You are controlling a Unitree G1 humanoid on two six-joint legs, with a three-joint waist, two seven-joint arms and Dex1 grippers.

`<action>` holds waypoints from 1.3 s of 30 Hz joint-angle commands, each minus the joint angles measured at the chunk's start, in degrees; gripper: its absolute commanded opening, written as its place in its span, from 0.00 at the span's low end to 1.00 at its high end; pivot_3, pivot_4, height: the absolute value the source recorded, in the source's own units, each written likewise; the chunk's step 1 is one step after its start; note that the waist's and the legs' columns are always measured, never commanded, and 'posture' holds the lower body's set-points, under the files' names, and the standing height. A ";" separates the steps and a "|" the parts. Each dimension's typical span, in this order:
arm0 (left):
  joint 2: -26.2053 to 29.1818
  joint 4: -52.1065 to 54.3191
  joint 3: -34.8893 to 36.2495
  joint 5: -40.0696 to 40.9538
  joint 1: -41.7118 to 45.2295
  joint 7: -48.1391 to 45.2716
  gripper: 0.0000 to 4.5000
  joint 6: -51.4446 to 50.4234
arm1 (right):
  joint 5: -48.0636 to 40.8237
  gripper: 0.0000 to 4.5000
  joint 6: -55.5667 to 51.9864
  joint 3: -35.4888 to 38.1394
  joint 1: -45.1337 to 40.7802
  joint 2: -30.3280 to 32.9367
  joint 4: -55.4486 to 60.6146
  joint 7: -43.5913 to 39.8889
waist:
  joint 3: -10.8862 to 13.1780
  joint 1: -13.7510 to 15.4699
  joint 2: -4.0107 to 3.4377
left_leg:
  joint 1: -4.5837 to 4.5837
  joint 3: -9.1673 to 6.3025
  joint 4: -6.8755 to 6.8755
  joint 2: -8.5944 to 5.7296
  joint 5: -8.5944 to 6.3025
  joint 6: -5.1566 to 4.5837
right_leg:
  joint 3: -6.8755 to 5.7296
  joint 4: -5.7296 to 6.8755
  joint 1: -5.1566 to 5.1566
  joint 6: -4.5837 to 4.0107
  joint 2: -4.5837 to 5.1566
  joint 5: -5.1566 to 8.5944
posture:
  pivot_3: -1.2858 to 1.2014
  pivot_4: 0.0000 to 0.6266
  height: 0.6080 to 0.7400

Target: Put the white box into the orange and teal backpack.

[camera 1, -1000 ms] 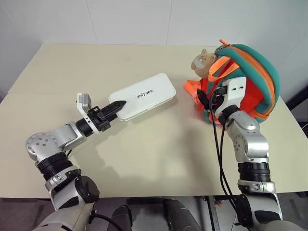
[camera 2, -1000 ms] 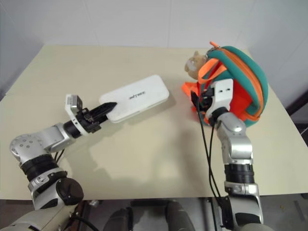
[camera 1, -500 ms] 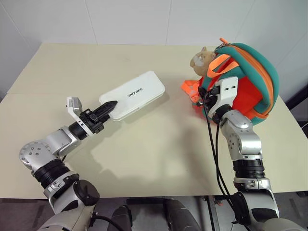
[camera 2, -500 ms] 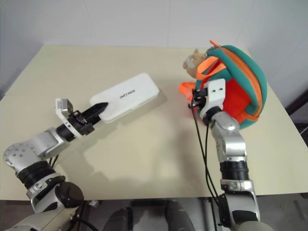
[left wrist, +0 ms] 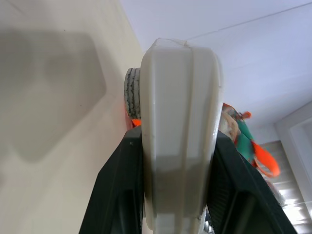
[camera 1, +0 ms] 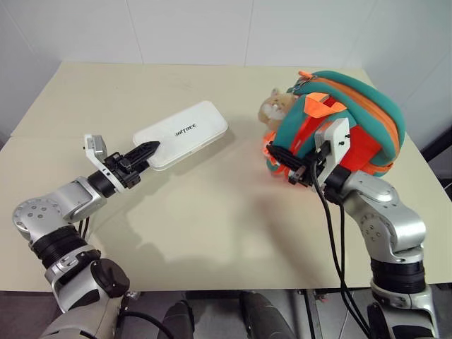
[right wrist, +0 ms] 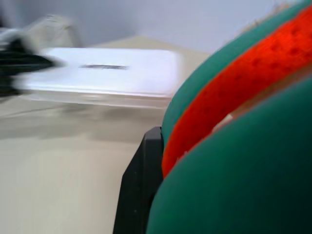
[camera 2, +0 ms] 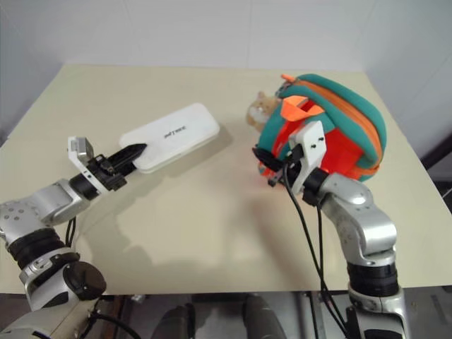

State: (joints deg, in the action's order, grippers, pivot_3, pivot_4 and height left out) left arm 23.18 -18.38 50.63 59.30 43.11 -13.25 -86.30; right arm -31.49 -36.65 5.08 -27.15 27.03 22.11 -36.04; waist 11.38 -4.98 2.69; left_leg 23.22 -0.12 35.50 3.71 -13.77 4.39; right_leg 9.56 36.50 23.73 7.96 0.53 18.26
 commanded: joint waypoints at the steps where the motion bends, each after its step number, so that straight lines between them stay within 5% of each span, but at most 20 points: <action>1: 1.86 -1.54 -2.16 0.94 1.85 -3.01 0.28 2.28 | -7.08 0.00 -3.03 0.99 0.31 2.68 7.33 -3.96 | 0.00 0.04 0.00 | 0.00 0.00 -0.02 0.00 0.00 0.00 | 0.00 -0.01 0.00 0.00 0.00 0.00 | 0.52 0.24 1.00; 18: 12.52 -10.04 -16.18 -2.52 5.18 -16.03 0.28 6.66 | -39.33 0.00 -14.95 7.76 0.11 23.88 18.97 -18.89 | 0.00 0.27 0.00 | 0.14 0.00 -0.35 0.02 -0.04 -0.05 | -0.04 -0.50 0.06 -0.04 0.03 0.03 | 0.52 0.24 1.00; 26: 20.50 -4.40 -23.80 -5.60 3.41 -28.29 0.28 11.34 | -29.34 0.00 -8.82 7.68 6.28 32.63 14.87 -32.43 | 0.04 0.42 0.06 | 0.18 0.01 -0.32 0.02 -0.06 -0.08 | -0.09 -0.53 0.09 -0.07 0.05 0.06 | 0.52 0.24 1.00; 39: 23.80 7.21 -23.31 -9.47 -7.41 -48.49 0.28 36.99 | -20.64 0.00 -1.63 3.05 9.84 26.95 10.49 -32.16 | 0.03 0.76 0.05 | 0.12 0.07 -0.26 0.05 -0.07 -0.10 | -0.08 -0.43 0.07 -0.15 0.06 0.10 | 0.52 0.24 1.00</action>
State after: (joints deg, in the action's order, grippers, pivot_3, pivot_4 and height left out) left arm 45.56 -13.65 24.83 50.12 35.62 -59.07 -53.98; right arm -52.98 -39.83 7.93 -17.54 54.28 32.81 -68.00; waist 11.41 -4.22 2.74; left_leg 23.34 -0.05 35.24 3.76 -13.84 4.29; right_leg 9.48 36.08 23.78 7.81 0.58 18.37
